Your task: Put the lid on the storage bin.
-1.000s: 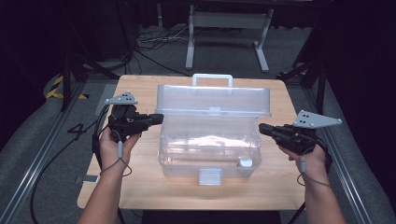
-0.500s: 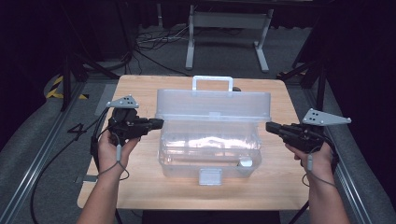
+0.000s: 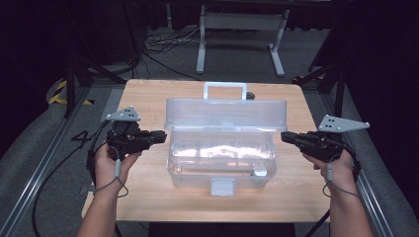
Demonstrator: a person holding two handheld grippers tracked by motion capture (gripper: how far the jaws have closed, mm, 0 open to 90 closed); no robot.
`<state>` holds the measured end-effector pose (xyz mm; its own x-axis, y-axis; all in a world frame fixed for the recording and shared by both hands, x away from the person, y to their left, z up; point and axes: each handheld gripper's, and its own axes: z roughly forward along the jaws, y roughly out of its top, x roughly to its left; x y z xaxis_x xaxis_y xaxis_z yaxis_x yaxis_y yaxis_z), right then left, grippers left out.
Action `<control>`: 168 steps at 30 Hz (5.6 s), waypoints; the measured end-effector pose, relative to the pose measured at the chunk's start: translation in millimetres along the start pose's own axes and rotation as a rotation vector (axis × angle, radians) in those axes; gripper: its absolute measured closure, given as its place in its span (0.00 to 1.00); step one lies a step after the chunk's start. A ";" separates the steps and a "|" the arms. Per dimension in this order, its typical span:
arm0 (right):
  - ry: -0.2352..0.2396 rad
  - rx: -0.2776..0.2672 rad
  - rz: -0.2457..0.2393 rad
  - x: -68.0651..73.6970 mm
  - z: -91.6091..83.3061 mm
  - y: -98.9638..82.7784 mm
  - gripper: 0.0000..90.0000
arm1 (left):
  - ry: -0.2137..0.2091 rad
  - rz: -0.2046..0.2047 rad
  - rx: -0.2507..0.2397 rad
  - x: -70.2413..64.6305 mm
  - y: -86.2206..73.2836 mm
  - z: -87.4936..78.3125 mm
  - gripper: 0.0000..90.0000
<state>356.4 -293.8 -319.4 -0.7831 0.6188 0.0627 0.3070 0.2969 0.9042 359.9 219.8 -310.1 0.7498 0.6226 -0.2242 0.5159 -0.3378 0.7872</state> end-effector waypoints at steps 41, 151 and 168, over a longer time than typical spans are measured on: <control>0.069 0.269 -0.052 12.5 6.2 -14.7 0.97 | 0.068 -0.048 0.021 34.1 -4.1 4.2 0.85; 0.126 0.284 -0.052 -8.2 -8.3 -13.6 0.77 | 0.114 -0.104 0.029 43.2 -25.3 0.9 0.60; -0.145 -0.005 0.014 -40.4 -11.5 -10.0 0.49 | 0.158 -0.126 0.024 42.6 -39.2 -7.1 0.55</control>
<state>378.7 -330.2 -326.1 -0.6924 0.7214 0.0142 0.3148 0.2843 0.9056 368.7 264.6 -346.5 0.6055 0.7632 -0.2254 0.6122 -0.2658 0.7447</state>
